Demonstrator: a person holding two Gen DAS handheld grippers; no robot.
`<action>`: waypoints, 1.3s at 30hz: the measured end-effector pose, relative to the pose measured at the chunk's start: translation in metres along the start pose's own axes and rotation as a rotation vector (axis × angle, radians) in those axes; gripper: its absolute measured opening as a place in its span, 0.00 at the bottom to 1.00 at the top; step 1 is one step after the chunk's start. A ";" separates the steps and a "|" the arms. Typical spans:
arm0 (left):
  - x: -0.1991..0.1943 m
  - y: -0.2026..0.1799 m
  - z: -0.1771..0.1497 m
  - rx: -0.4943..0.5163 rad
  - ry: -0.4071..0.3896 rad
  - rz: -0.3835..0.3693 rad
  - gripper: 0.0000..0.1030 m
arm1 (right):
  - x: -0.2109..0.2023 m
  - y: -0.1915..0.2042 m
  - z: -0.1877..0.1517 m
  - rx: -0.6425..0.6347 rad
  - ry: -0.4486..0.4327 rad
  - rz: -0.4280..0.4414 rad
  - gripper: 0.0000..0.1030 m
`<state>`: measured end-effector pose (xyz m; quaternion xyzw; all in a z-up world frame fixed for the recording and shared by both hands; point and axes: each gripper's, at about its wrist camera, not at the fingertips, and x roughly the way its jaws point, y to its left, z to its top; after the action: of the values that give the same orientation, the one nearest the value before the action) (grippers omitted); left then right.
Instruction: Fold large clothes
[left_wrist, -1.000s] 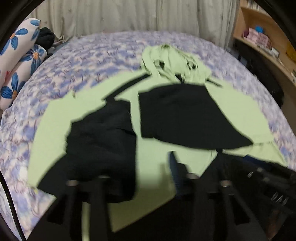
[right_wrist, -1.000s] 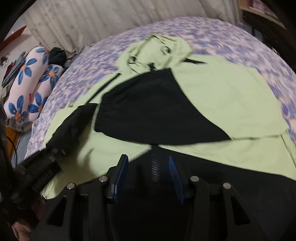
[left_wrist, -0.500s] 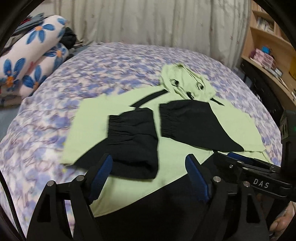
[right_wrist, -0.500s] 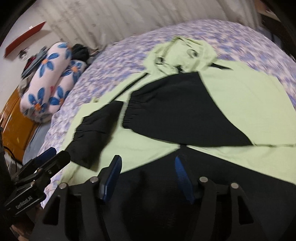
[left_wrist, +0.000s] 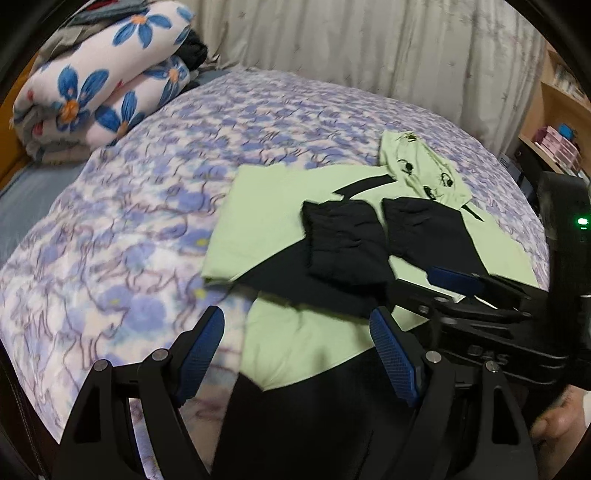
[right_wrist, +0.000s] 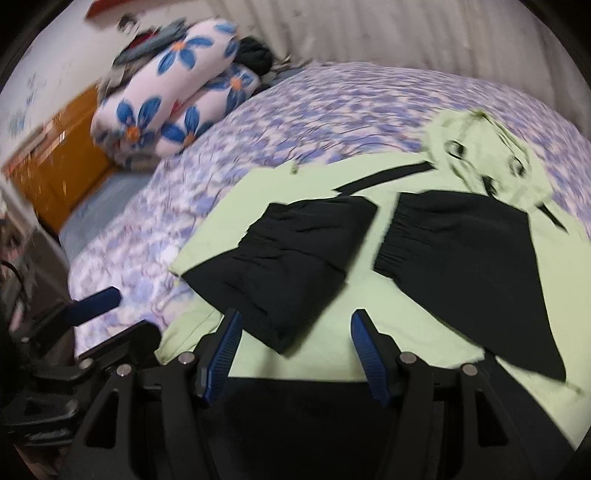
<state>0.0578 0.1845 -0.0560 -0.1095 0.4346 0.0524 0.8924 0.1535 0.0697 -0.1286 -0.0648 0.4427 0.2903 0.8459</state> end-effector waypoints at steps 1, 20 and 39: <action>0.002 0.005 -0.001 -0.011 0.009 0.003 0.77 | 0.008 0.004 0.001 -0.017 0.017 -0.011 0.60; 0.000 0.011 -0.007 -0.021 0.002 0.003 0.77 | -0.087 -0.074 0.049 0.231 -0.303 -0.116 0.07; 0.058 -0.030 0.038 0.141 0.068 0.024 0.77 | -0.092 -0.240 -0.085 0.659 -0.041 -0.134 0.55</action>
<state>0.1280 0.1643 -0.0744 -0.0426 0.4685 0.0286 0.8819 0.1843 -0.1989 -0.1423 0.1890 0.4904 0.0766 0.8473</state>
